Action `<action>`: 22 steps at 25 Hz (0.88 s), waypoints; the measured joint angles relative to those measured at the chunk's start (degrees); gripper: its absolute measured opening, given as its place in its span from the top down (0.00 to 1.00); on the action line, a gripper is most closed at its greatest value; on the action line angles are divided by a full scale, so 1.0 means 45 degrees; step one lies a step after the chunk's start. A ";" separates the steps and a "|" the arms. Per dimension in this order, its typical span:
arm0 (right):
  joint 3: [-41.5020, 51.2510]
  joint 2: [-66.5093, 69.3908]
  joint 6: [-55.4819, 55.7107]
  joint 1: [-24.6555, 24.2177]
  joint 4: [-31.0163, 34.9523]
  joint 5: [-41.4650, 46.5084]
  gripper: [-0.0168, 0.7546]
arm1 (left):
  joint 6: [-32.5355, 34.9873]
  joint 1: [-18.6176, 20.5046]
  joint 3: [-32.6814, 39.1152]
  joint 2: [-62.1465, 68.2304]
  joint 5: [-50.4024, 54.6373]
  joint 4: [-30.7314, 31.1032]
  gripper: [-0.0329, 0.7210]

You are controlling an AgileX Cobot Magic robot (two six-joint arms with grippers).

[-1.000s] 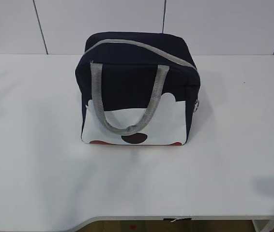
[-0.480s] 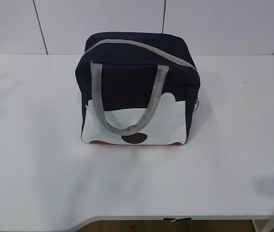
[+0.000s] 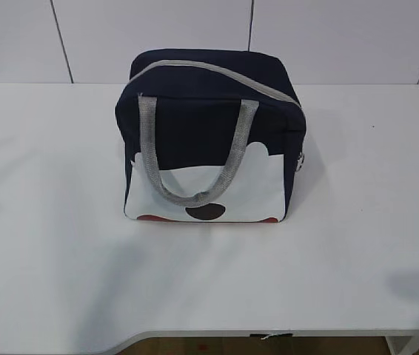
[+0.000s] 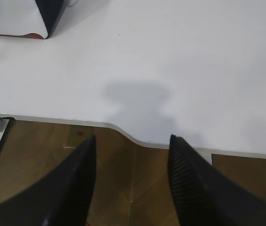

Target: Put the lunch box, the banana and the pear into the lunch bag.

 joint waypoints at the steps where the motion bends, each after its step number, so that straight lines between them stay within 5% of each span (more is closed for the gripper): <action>1: 0.0000 0.0000 0.0000 0.0000 0.0000 0.0000 0.46 | -0.0323 0.0000 0.0074 -0.0186 -0.0006 0.0360 0.52; 10: 0.0000 0.0000 0.0000 0.0000 0.0000 0.0000 0.46 | -0.4877 0.0000 0.0372 -0.1776 0.2002 0.5154 0.53; 22: 0.0000 0.0000 0.0023 0.0000 0.0000 -0.0018 0.46 | -0.9202 0.0000 0.0372 -0.4170 0.6113 0.8864 0.53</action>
